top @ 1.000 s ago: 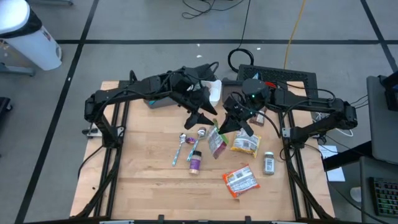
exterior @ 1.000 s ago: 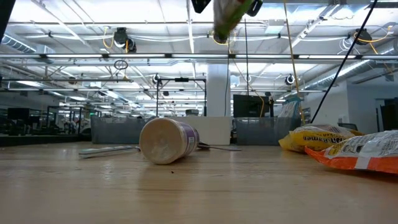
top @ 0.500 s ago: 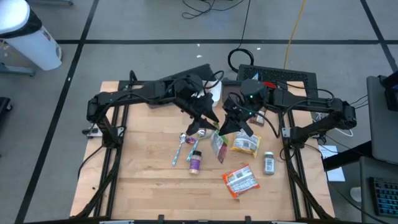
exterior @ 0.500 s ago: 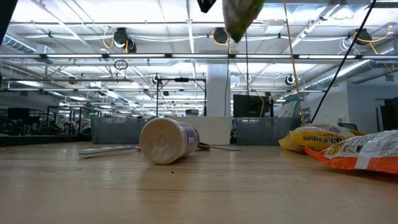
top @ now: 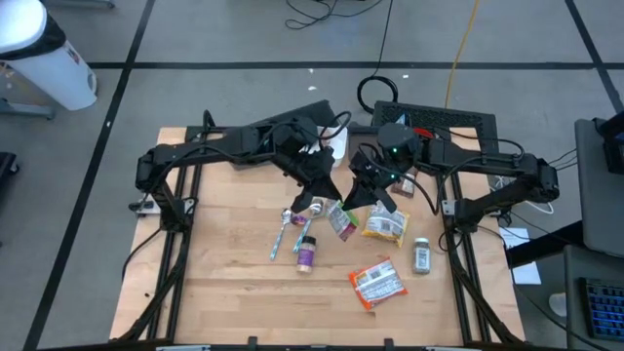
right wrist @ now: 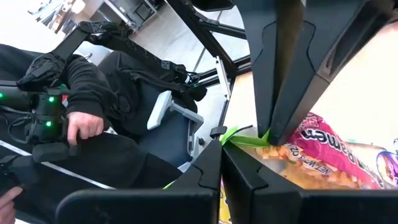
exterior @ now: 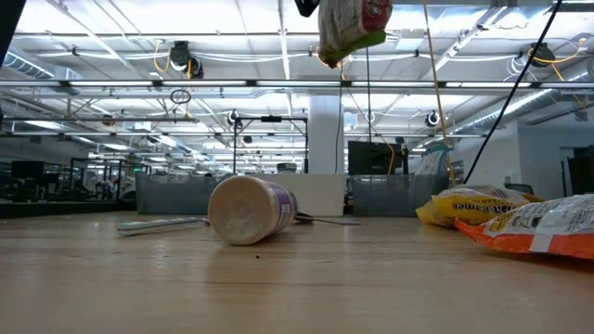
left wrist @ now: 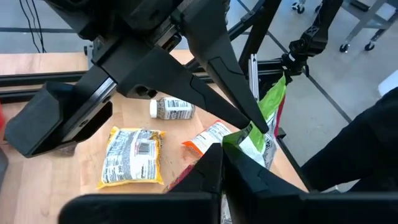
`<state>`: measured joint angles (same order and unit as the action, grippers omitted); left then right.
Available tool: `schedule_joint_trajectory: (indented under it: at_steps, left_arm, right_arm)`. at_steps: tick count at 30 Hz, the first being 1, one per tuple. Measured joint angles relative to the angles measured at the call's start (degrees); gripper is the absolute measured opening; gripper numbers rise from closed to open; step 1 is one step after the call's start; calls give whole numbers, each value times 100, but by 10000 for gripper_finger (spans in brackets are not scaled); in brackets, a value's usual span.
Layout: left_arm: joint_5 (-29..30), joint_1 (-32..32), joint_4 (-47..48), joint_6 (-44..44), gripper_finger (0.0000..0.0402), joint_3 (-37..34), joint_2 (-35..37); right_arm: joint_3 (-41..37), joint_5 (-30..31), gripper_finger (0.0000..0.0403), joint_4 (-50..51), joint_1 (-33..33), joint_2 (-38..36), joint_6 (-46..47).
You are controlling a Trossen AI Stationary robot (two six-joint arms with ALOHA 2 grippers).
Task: Pick & Place Food Item
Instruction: Put the green noodle pack into the right black bin
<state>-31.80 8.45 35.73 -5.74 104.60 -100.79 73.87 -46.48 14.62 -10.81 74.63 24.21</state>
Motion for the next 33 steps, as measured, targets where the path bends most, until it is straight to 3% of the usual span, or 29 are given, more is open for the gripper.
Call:
schedule_joint_trajectory:
  at_steps: [11,24,28,33]
  left_arm:
    - [-252,154,-109,302,4,64,22]
    - [-49,474,1109,232,2,481,35]
    - [90,554,1172,370,2,481,35]
    - [459,703,1226,600,1,481,35]
  right_arm:
    - [0,139,11,-25,-117,-2,257]
    - [0,142,170,-78,-639,-117,667]
    - [0,387,193,-425,-932,-220,860]
    - [89,977,193,-538,-1066,-280,604]
